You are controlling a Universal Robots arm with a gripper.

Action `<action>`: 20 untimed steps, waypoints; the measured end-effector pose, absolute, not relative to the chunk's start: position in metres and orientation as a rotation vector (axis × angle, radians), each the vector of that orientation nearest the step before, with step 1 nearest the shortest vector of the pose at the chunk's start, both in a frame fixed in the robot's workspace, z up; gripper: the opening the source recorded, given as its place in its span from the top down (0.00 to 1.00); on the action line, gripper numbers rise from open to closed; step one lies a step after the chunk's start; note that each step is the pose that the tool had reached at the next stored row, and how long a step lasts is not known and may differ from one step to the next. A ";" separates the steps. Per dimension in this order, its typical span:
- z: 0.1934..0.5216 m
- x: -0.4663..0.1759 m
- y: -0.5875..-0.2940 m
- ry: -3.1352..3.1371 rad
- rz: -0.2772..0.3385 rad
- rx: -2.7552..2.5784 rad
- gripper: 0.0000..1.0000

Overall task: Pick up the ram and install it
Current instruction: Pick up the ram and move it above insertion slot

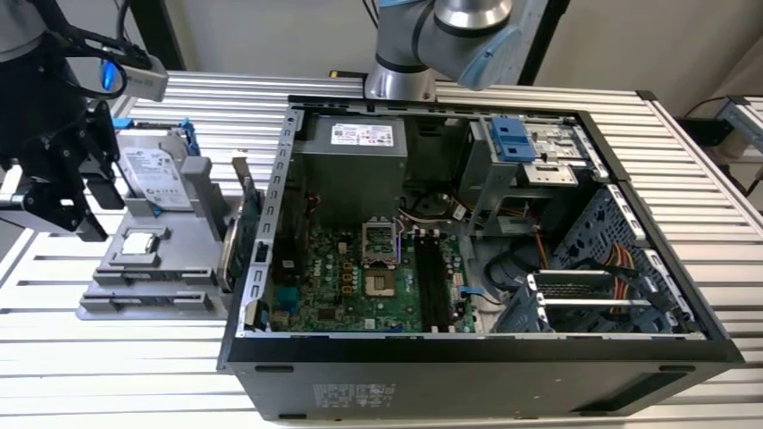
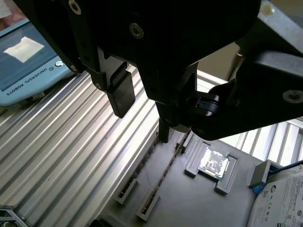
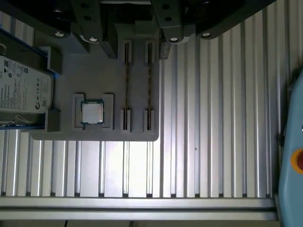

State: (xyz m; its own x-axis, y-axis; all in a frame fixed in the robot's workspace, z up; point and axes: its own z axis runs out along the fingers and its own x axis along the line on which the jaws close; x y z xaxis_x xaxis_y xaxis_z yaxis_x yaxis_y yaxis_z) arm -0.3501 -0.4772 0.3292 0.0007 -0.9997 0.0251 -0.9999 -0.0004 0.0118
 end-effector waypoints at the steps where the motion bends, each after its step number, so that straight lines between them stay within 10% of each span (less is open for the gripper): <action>1: 0.329 -0.350 -0.477 -2.202 0.015 2.203 0.00; 20: 0.328 -0.350 -0.477 -2.207 0.011 2.205 0.00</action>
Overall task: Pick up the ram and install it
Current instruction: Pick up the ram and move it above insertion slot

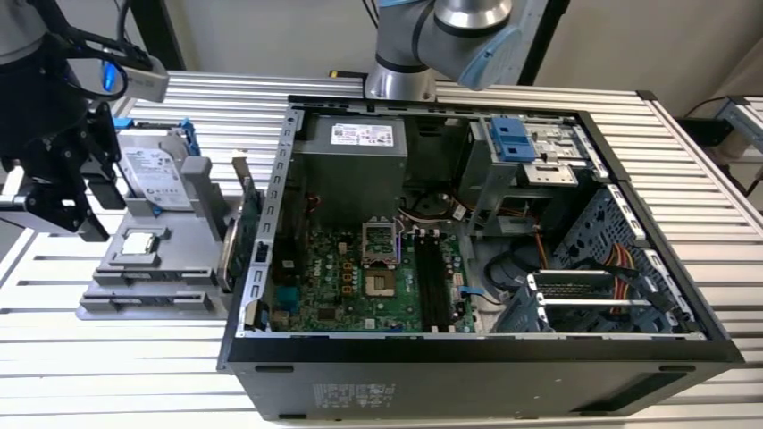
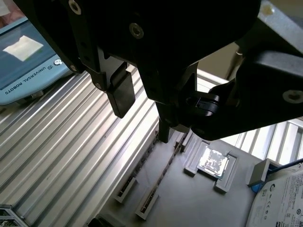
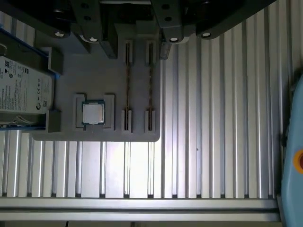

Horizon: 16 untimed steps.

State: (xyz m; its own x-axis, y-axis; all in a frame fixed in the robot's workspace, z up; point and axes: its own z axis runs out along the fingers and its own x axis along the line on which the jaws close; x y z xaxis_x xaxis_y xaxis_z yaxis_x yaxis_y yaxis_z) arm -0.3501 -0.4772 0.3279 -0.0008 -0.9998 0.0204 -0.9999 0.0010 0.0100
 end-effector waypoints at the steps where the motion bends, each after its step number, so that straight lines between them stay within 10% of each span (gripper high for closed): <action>1: 0.328 -0.350 -0.477 -2.207 0.011 2.205 0.00; 16: 0.324 -0.350 -0.477 -2.207 0.013 2.205 0.00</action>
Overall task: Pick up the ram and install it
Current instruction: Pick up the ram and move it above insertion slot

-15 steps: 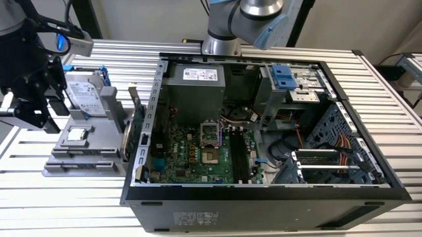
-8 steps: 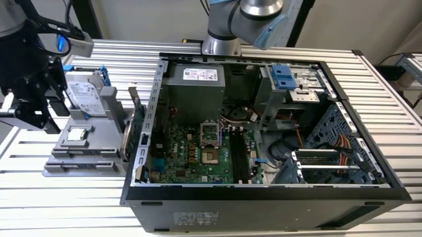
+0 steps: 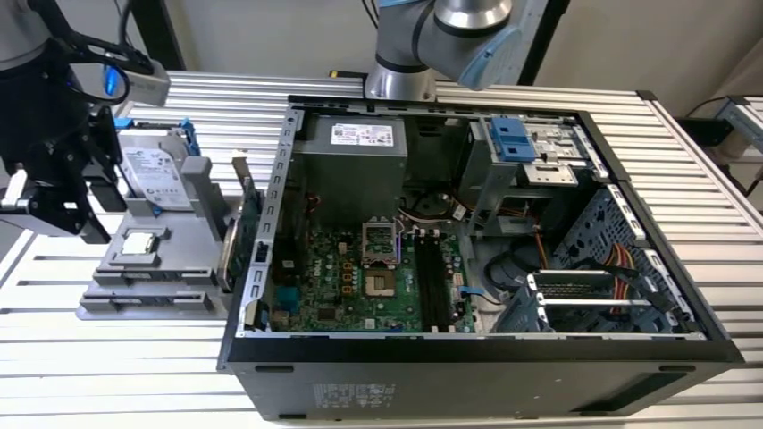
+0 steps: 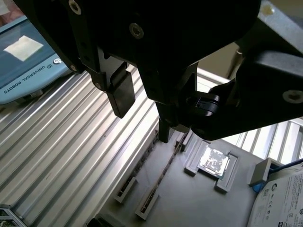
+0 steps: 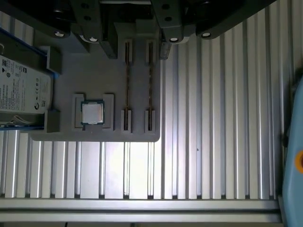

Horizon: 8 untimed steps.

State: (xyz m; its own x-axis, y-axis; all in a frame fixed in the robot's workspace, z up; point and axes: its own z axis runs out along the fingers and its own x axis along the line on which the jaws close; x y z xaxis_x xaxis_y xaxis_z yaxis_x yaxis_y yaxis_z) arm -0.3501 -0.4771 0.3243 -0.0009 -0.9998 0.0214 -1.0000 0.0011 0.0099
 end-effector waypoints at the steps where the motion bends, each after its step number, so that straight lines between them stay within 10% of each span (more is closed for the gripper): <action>1: 0.324 -0.350 -0.477 -2.207 0.013 2.205 0.00; 8: 0.321 -0.350 -0.477 -2.207 0.014 2.205 0.00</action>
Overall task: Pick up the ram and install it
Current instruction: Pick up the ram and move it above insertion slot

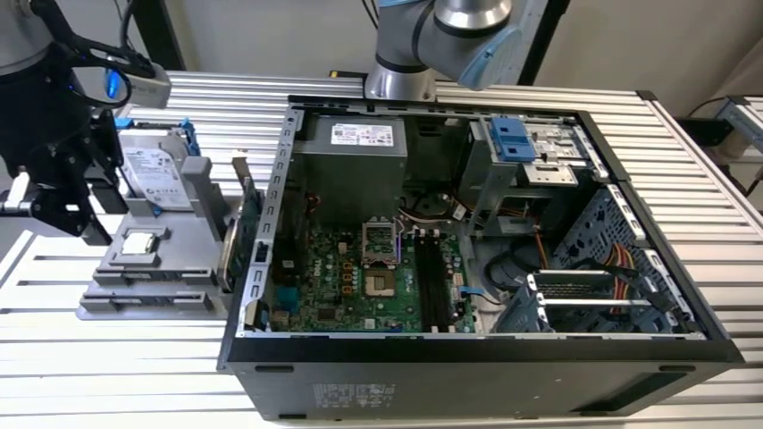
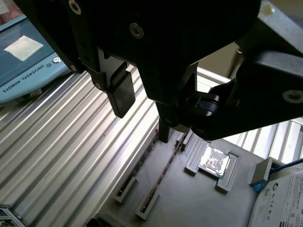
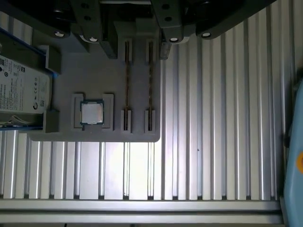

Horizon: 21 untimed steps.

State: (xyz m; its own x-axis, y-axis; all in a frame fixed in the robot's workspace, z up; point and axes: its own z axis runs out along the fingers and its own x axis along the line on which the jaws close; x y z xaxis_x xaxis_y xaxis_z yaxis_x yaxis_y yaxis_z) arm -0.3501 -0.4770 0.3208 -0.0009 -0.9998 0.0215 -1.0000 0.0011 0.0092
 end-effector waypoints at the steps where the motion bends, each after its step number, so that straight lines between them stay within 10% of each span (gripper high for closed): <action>1: 0.318 -0.350 -0.477 -2.215 0.015 2.199 0.00; 21: 0.314 -0.350 -0.477 -2.223 0.015 2.190 0.00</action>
